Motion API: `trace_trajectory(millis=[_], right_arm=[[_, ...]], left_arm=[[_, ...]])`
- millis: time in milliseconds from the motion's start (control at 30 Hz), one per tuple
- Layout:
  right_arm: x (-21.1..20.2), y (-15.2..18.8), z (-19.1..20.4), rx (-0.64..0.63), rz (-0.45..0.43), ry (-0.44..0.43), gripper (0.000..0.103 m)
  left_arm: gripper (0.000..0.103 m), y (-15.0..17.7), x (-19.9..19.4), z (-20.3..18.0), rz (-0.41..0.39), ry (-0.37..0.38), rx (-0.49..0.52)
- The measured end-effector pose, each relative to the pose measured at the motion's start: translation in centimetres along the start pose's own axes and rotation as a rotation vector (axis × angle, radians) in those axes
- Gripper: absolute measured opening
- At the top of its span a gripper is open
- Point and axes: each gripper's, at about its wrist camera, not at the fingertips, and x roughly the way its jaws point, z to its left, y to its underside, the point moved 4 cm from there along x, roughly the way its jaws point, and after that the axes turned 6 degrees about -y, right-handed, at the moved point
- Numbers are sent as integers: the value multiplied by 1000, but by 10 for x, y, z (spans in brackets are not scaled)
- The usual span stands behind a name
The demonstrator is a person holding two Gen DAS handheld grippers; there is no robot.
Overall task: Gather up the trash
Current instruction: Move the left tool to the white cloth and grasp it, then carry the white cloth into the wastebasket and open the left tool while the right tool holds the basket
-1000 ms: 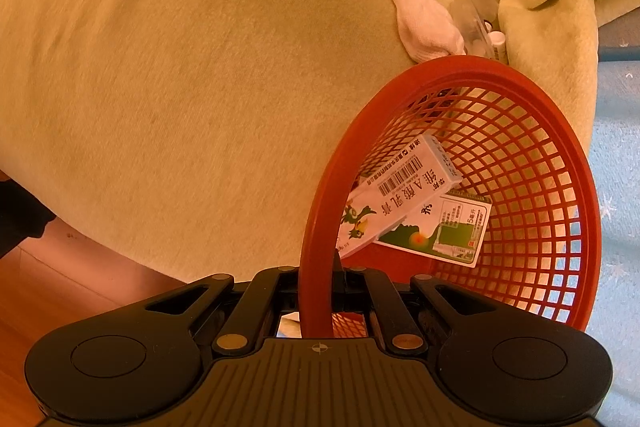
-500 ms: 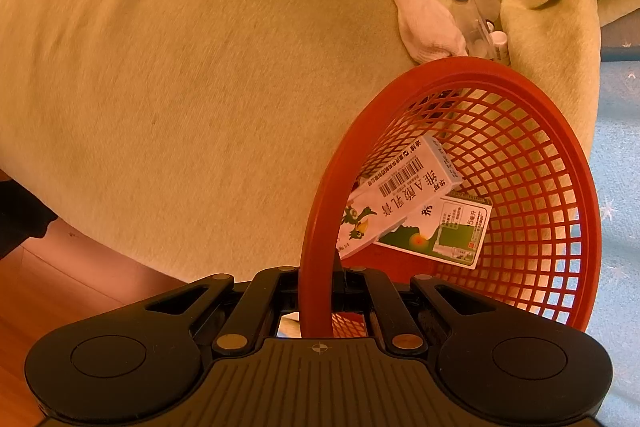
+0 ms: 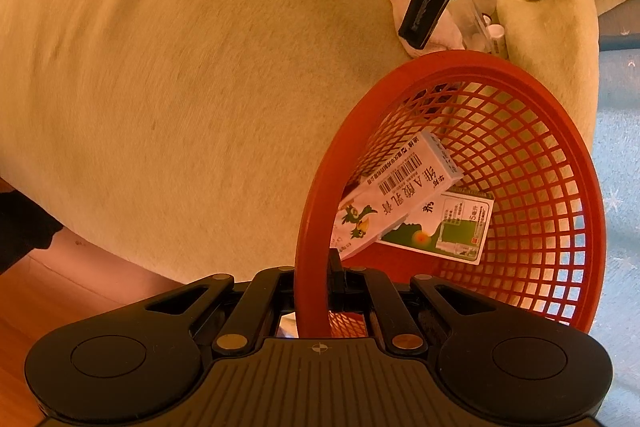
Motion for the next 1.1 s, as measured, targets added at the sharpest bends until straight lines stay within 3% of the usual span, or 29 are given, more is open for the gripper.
trace_trajectory(millis=[67,133,267,333,433,1100], right_arm=[[0,0,0,2,-1,-2,1],[0,0,0,2,0,-3,1],[0,1,-1,8,0,-6,1],[0,0,0,3,2,-4,1],[0,0,0,-1,4,-3,1],[2,-1,1,-25,25,24,1]], left_arm=[[62,-1,5,-2,6,-7,21],[50,-1,11,-4,18,-16,47],[39,-2,13,-5,34,-26,71],[20,-1,10,-3,41,-23,68],[9,-1,2,-3,65,-19,68],[4,8,-100,27,55,16,-108]])
